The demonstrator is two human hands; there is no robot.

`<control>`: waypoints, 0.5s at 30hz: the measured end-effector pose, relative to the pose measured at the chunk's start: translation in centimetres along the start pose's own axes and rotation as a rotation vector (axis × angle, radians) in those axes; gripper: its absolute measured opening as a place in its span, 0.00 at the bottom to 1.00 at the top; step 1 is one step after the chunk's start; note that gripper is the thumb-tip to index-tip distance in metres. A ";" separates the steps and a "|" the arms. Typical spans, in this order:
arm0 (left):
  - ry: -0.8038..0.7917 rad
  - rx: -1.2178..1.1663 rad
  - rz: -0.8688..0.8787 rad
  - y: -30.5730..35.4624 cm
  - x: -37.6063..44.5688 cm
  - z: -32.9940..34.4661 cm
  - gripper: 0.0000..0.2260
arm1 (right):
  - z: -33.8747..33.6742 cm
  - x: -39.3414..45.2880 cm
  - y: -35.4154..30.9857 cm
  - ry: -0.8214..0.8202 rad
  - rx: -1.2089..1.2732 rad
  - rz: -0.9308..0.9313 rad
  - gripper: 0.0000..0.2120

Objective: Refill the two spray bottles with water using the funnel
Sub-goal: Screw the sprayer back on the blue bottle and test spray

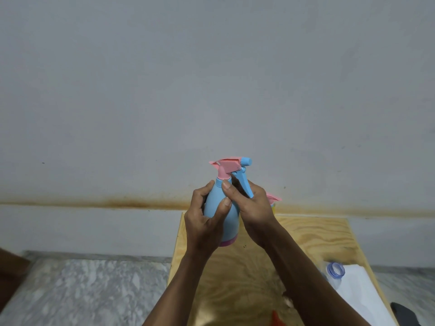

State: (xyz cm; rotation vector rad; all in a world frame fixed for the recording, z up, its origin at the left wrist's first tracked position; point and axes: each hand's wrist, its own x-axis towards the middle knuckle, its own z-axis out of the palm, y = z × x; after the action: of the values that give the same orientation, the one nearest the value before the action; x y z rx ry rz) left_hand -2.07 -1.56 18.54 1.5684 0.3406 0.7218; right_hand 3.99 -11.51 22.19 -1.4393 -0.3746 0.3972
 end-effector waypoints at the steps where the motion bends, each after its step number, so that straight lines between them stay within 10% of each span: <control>1: 0.000 0.011 0.006 0.0 0.2 0.1 0.21 | -0.1 0.3 -0.1 -0.001 -0.014 -0.011 0.11; 15: -0.003 0.037 0.032 0.3 2.7 1.7 0.19 | -0.7 4.0 -0.2 0.051 -0.058 -0.030 0.14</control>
State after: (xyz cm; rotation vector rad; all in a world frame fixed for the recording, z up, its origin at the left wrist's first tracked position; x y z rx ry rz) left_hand 0.99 -1.31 19.48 1.6127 0.3283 0.7412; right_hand 7.79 -10.24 22.39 -1.4957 -0.3686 0.3266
